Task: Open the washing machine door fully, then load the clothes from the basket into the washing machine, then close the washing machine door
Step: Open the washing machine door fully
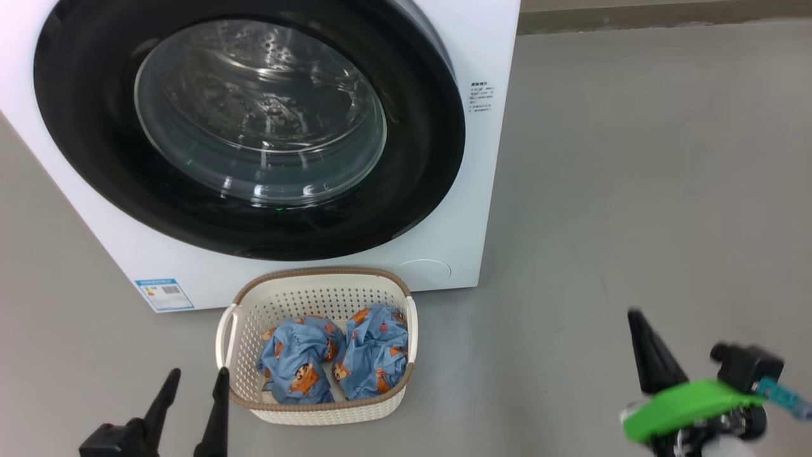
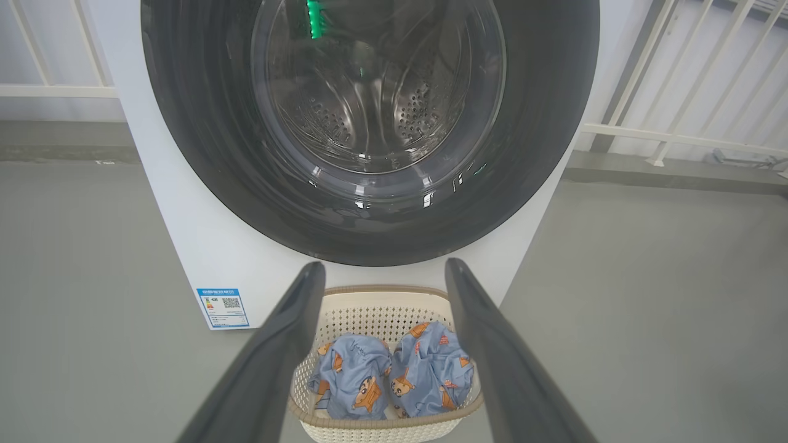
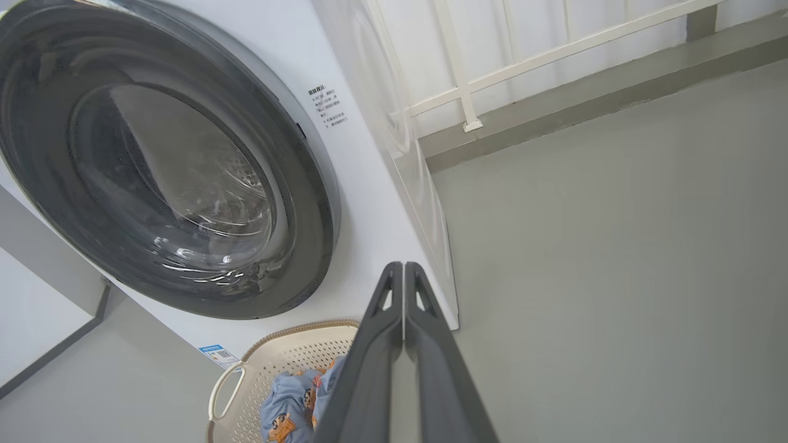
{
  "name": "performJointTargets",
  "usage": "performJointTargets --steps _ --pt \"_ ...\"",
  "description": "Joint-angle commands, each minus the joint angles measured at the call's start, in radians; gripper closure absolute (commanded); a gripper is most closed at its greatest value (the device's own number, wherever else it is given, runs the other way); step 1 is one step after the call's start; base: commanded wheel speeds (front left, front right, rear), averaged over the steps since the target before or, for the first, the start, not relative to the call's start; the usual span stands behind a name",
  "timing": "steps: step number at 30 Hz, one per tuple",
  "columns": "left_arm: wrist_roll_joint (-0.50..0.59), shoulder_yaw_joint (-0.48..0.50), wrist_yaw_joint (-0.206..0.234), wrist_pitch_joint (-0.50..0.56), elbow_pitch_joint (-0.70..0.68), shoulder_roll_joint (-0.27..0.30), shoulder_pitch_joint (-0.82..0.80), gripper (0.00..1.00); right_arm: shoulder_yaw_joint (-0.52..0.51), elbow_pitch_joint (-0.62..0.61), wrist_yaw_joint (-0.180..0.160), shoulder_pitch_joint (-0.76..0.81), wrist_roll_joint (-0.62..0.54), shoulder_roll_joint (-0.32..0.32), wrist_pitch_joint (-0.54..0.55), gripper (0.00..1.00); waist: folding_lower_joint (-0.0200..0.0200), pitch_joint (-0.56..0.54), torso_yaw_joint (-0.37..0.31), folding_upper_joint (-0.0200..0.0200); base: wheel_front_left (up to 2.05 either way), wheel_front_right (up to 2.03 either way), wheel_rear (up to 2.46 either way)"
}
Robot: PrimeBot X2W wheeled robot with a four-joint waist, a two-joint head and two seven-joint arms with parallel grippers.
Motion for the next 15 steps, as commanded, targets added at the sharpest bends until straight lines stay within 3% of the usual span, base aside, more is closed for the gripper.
performJointTargets --steps 1,10,15 --pt "-0.008 0.029 -0.002 -0.014 -0.026 0.010 -0.024 0.00 0.031 -0.032 0.002 -0.058 0.040 0.001 -0.013 1.00 0.0000 0.003 0.002 0.0000 0.00 0.00 0.00" --pt "-0.016 -0.005 -0.002 -0.014 -0.034 0.005 -0.059 0.00 0.030 -0.062 0.002 -0.227 0.410 0.017 -0.013 1.00 0.0000 0.046 0.037 0.0000 0.00 0.00 0.00" --pt "-0.023 -0.021 -0.002 -0.014 -0.040 0.010 -0.082 0.00 0.049 -0.047 0.002 -0.328 0.589 -0.022 -0.013 1.00 0.0000 0.076 0.060 0.0000 0.00 0.00 0.00"
